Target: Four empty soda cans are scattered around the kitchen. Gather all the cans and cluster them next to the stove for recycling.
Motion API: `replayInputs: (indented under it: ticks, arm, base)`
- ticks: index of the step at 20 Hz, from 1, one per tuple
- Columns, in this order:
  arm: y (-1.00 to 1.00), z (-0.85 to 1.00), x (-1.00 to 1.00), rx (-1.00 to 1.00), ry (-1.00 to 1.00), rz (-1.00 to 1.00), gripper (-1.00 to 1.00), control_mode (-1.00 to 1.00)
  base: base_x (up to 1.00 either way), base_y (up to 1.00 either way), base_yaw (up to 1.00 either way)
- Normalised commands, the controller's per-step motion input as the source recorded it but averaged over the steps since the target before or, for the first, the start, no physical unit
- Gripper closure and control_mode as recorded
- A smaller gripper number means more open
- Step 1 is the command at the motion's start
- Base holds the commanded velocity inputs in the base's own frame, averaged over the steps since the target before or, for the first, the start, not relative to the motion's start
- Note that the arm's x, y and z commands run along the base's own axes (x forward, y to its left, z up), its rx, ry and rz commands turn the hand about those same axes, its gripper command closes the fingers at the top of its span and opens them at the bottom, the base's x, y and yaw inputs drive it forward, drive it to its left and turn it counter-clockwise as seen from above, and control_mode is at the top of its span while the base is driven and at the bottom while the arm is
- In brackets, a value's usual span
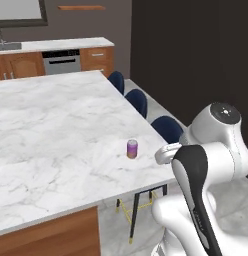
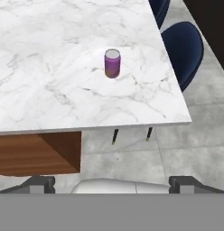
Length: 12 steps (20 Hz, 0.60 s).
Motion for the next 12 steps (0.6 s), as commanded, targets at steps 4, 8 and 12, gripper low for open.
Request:
replayInputs:
  ticks: [4, 8, 12]
  arm:
    - [0.0, 0.0, 0.0, 0.0, 0.0, 0.0, -1.0, 1.0]
    - [0.0, 0.0, 0.0, 0.0, 0.0, 0.0, -1.0, 1.0]
    - [0.0, 0.0, 0.0, 0.0, 0.0, 0.0, -1.0, 1.0]
  base:
    - [0.0, 0.31, -0.06]
    - [-0.05, 0.23, 0.0]
    - [0.0, 0.05, 0.0]
